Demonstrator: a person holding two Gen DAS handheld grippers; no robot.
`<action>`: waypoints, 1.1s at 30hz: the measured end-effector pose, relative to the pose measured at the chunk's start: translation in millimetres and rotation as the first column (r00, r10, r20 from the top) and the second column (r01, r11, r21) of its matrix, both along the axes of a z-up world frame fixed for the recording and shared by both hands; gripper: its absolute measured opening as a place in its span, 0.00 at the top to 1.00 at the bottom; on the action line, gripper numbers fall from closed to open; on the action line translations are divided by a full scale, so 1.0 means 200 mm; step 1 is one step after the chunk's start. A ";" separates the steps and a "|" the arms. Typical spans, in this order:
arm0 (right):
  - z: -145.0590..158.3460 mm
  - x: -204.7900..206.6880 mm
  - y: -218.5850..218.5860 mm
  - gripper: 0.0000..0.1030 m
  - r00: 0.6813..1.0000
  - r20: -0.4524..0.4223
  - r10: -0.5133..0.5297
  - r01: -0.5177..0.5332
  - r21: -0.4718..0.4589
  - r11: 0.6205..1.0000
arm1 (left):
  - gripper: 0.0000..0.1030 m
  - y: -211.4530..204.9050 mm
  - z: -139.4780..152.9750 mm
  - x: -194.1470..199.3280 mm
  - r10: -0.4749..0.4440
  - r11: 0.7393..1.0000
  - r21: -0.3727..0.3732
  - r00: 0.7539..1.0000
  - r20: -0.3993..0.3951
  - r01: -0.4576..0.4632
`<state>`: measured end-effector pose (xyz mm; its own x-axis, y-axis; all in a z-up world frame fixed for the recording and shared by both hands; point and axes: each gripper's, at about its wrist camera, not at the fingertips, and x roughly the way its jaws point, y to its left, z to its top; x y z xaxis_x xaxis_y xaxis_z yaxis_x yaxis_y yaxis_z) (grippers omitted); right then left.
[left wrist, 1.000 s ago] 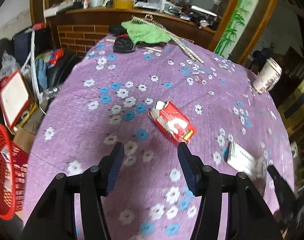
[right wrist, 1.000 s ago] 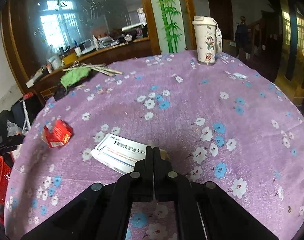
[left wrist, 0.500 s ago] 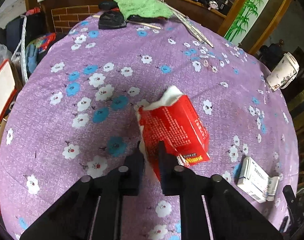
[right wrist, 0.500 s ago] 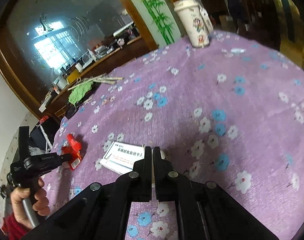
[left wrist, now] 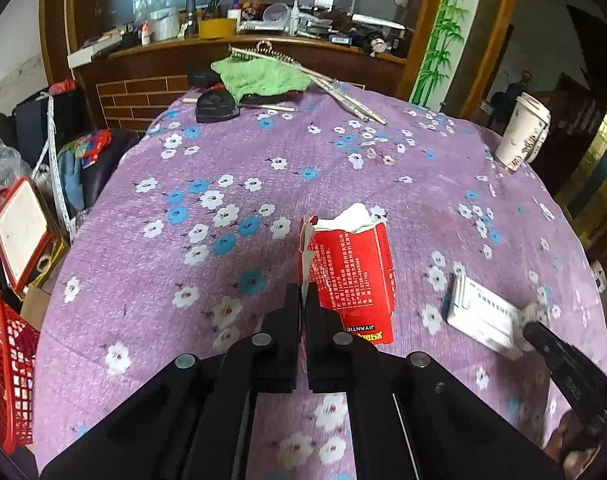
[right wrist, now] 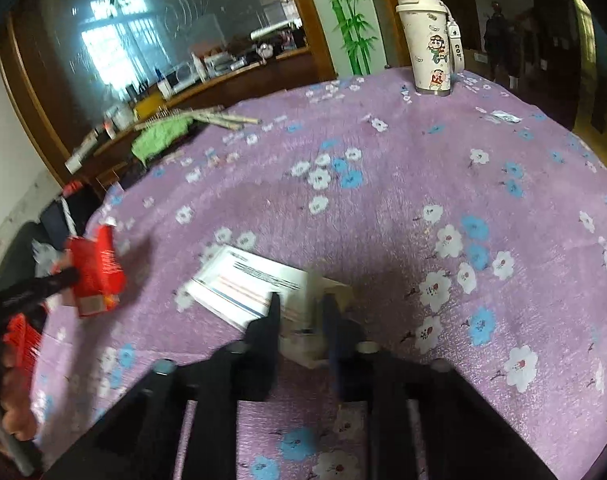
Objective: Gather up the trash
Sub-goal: 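Hold the red box and white medicine box above the table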
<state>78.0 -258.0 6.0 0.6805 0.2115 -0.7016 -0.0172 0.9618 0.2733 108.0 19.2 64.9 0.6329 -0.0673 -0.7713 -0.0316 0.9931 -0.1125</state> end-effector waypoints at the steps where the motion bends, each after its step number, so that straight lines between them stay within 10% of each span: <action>1: -0.01 0.00 0.01 0.94 1.000 -0.008 -0.006 0.006 -0.017 1.000 | 0.98 0.00 0.00 -0.03 -0.004 1.000 0.004 1.000 0.006 0.004; 33: 0.25 -0.26 0.22 0.94 0.942 0.305 0.139 -0.132 -0.044 0.990 | 0.98 0.05 0.00 -0.32 0.001 0.999 0.042 0.983 0.186 -0.009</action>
<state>25.7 -214.9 55.9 0.8295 0.3031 -0.4691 -0.2272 0.9504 0.2123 44.0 29.1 65.4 0.7657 -0.0336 -0.6423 -0.0192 0.9970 -0.0751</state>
